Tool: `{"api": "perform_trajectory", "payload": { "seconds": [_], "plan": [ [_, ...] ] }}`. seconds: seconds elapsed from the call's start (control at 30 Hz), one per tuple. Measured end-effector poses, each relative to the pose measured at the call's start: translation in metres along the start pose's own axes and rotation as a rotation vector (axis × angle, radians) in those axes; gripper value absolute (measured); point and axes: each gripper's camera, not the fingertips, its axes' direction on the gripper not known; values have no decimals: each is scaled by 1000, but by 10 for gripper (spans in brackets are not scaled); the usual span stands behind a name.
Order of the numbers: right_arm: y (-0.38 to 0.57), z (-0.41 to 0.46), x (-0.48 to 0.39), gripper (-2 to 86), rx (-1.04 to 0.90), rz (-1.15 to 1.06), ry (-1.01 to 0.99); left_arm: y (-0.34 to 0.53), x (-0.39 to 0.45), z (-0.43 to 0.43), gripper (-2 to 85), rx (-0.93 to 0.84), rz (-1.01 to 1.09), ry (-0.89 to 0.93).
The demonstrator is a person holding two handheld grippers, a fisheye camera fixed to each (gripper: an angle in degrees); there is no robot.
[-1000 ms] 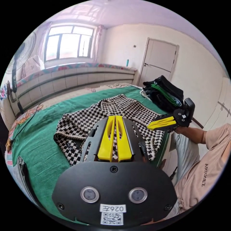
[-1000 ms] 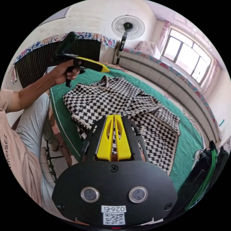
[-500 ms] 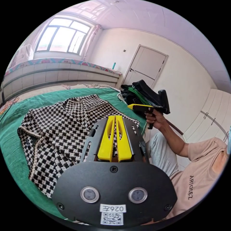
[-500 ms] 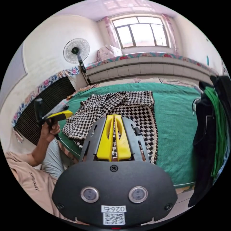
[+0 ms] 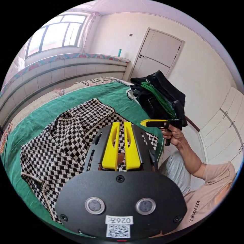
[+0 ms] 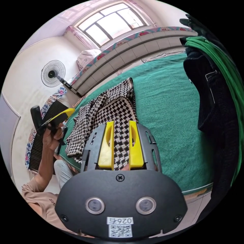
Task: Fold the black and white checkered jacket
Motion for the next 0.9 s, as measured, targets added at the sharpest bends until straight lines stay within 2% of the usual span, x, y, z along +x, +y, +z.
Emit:
{"api": "perform_trajectory", "payload": {
  "seconds": [0.2,0.4,0.53,0.63,0.83,0.9],
  "plan": [
    [-35,7,-24,81,-87,-28,130,-60,-32,95,111,-123,-96,55],
    [-59,14,-31,86,-162,9,97,-109,-67,164,125,-228,-236,67],
    [-63,3,-40,38,-181,-3,106,-134,-60,193,132,-287,-202,13],
    [-60,8,-43,43,-244,-7,-10,-151,-53,208,136,-321,-160,-29],
    [-44,2,-63,30,-250,-57,59,-175,-51,226,157,-377,-158,-10],
    [-37,2,-72,20,-255,-84,77,-184,-47,235,188,-407,-150,24]
  ]
}}
